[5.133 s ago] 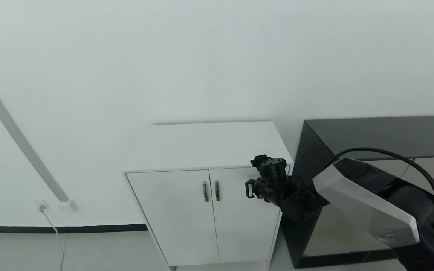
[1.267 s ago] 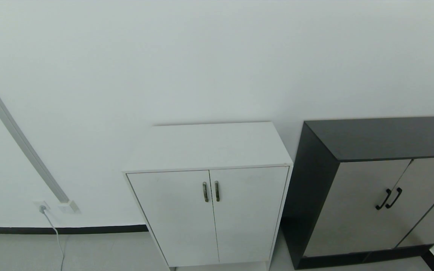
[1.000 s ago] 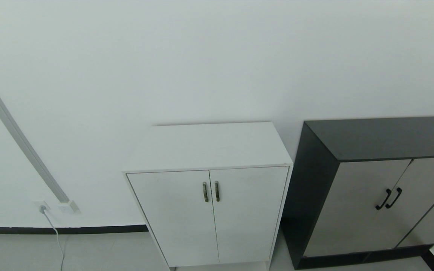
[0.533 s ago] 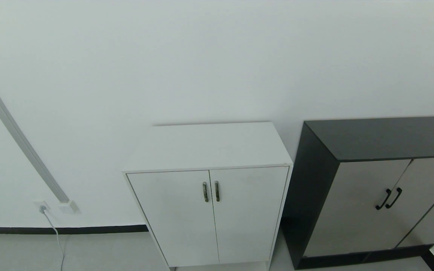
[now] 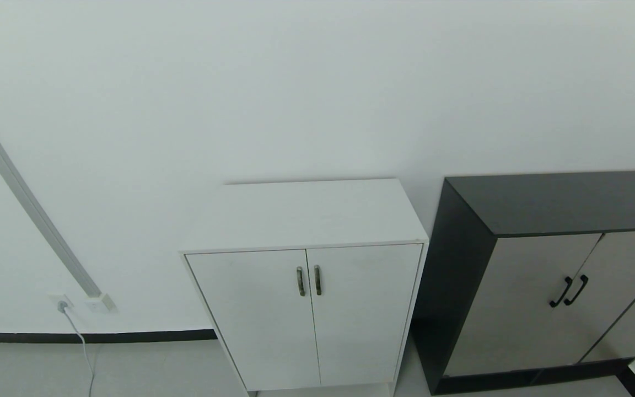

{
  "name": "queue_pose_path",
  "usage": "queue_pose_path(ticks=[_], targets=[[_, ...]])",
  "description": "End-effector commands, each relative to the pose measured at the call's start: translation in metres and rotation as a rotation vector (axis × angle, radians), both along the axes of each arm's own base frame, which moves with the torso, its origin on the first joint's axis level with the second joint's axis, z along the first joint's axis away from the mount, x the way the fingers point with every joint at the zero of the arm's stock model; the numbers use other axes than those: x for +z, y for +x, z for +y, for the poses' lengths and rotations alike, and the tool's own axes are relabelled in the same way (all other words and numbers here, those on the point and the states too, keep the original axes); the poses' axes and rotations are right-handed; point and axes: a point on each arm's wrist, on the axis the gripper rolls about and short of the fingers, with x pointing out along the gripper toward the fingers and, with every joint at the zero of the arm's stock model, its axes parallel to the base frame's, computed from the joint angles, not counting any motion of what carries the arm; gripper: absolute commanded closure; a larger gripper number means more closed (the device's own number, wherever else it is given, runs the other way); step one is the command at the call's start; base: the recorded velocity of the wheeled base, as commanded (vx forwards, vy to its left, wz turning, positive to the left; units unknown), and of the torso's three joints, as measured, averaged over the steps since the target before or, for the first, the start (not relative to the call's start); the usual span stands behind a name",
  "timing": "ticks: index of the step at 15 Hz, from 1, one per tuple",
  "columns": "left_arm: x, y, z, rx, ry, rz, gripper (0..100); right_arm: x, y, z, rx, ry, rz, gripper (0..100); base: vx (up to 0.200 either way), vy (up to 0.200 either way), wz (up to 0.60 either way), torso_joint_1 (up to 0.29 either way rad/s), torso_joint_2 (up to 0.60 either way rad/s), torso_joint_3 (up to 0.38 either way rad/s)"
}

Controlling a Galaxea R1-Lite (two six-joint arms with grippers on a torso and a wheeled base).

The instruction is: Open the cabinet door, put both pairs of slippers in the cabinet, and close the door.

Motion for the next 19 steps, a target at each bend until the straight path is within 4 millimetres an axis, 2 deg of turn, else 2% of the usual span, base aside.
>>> queue_pose_path(ticks=[1, 3, 5, 7, 19], targets=[[0.0001, 0.0001, 0.0000, 0.000, 0.000, 0.001, 100, -0.0012, -0.0041, 0.0003, -0.013, 0.007, -0.053, 100, 0.000, 0.000, 0.00, 0.000, 0.00, 0.000], [0.0001, 0.0001, 0.0000, 0.000, 0.000, 0.001, 100, -0.0012, -0.0041, 0.0003, -0.015, 0.013, -0.053, 100, 0.000, 0.000, 0.00, 0.000, 0.00, 0.000], [0.0001, 0.0001, 0.0000, 0.000, 0.000, 0.001, 100, -0.0008, -0.0042, -0.0001, -0.038, 0.089, -0.061, 100, 0.000, 0.000, 0.00, 0.000, 0.00, 0.000], [0.0001, 0.0001, 0.0000, 0.000, 0.000, 0.001, 100, -0.0002, -0.0043, -0.0014, -0.092, 0.097, -0.070, 100, 0.000, 0.000, 0.00, 0.000, 0.00, 0.000], [-0.0003, 0.0002, 0.0000, -0.001, 0.018, 0.001, 100, -0.0003, -0.0043, -0.0013, -0.092, 0.094, -0.069, 100, 0.000, 0.000, 0.00, 0.000, 0.00, 0.000]])
